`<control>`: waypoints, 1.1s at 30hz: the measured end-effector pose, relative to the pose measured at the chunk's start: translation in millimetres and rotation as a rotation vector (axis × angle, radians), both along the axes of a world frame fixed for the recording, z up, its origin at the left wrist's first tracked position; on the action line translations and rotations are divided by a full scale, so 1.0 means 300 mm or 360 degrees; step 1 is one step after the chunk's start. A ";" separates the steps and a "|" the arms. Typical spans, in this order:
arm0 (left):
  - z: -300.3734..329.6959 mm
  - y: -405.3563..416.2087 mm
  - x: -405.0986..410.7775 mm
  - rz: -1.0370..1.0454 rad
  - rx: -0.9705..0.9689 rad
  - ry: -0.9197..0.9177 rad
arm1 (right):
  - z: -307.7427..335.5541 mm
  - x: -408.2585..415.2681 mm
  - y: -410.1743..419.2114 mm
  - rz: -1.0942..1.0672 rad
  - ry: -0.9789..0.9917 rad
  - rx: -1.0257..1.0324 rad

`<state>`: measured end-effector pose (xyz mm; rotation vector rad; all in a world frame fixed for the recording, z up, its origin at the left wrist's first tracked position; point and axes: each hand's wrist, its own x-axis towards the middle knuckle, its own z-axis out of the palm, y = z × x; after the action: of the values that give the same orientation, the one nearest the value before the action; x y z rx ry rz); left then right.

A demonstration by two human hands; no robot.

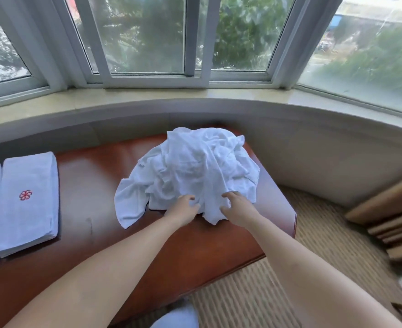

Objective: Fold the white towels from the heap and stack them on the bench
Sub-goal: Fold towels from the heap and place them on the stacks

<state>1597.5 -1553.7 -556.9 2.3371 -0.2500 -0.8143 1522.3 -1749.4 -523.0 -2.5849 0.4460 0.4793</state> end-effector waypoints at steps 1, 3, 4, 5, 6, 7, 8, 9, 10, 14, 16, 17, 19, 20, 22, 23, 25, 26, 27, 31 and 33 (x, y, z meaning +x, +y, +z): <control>-0.017 -0.019 0.043 0.0039 -0.0032 0.0036 | -0.014 0.042 -0.018 -0.0002 0.0028 0.0013; -0.051 -0.048 0.128 0.0136 -0.0091 0.0086 | -0.042 0.135 -0.048 -0.0003 0.0082 0.0030; -0.068 -0.058 0.169 0.0201 -0.0104 0.0100 | -0.056 0.185 -0.059 -0.0006 0.0103 0.0042; -0.085 -0.064 0.209 0.0274 -0.0108 0.0109 | -0.071 0.232 -0.069 -0.0011 0.0120 0.0056; -0.103 -0.067 0.247 0.0348 -0.0112 0.0114 | -0.087 0.277 -0.077 -0.0020 0.0129 0.0075; -0.122 -0.066 0.280 0.0416 -0.0115 0.0116 | -0.103 0.317 -0.083 -0.0032 0.0127 0.0098; -0.140 -0.064 0.311 0.0478 -0.0114 0.0117 | -0.119 0.352 -0.088 -0.0052 0.0115 0.0124; -0.157 -0.061 0.340 0.0540 -0.0109 0.0124 | -0.135 0.384 -0.092 -0.0085 0.0097 0.0149; -0.174 -0.059 0.369 0.0609 -0.0103 0.0134 | -0.152 0.413 -0.095 -0.0139 0.0074 0.0174; -0.226 -0.053 0.463 0.0860 -0.0044 0.0085 | -0.205 0.499 -0.112 -0.0444 -0.0013 0.0222; -0.247 -0.052 0.495 0.0910 -0.0067 0.0068 | -0.222 0.526 -0.118 -0.0542 -0.0049 0.0221; -0.255 -0.050 0.505 0.0922 -0.0082 0.0080 | -0.230 0.536 -0.122 -0.0574 -0.0066 0.0212; -0.259 -0.042 0.517 0.0916 -0.0087 0.0099 | -0.241 0.554 -0.130 -0.0585 -0.0059 0.0182; -0.258 -0.037 0.520 0.0903 -0.0079 0.0089 | -0.245 0.562 -0.133 -0.0571 -0.0033 0.0170; -0.253 -0.021 0.519 0.0864 -0.0060 0.0044 | -0.246 0.575 -0.130 -0.0549 -0.0015 0.0181; -0.246 -0.014 0.516 0.0845 -0.0057 0.0013 | -0.243 0.578 -0.124 -0.0532 -0.0024 0.0206; -0.235 -0.006 0.508 0.0796 -0.0065 -0.0044 | -0.233 0.576 -0.103 -0.0462 -0.0027 0.0283; -0.231 -0.003 0.504 0.0783 -0.0080 -0.0059 | -0.229 0.571 -0.090 -0.0419 -0.0016 0.0337; -0.225 -0.003 0.497 0.0784 -0.0107 -0.0045 | -0.224 0.560 -0.077 -0.0373 0.0003 0.0402; -0.182 -0.031 0.454 0.0876 -0.0247 0.0227 | -0.173 0.526 -0.038 -0.0148 0.0110 0.0684; -0.162 -0.041 0.417 0.0949 -0.0303 0.0292 | -0.132 0.517 -0.023 -0.0021 0.0172 0.0782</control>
<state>1722.6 -1566.1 -605.6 1.9769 0.4143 -0.6590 1677.4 -1756.4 -562.6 -2.0893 0.3309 0.6369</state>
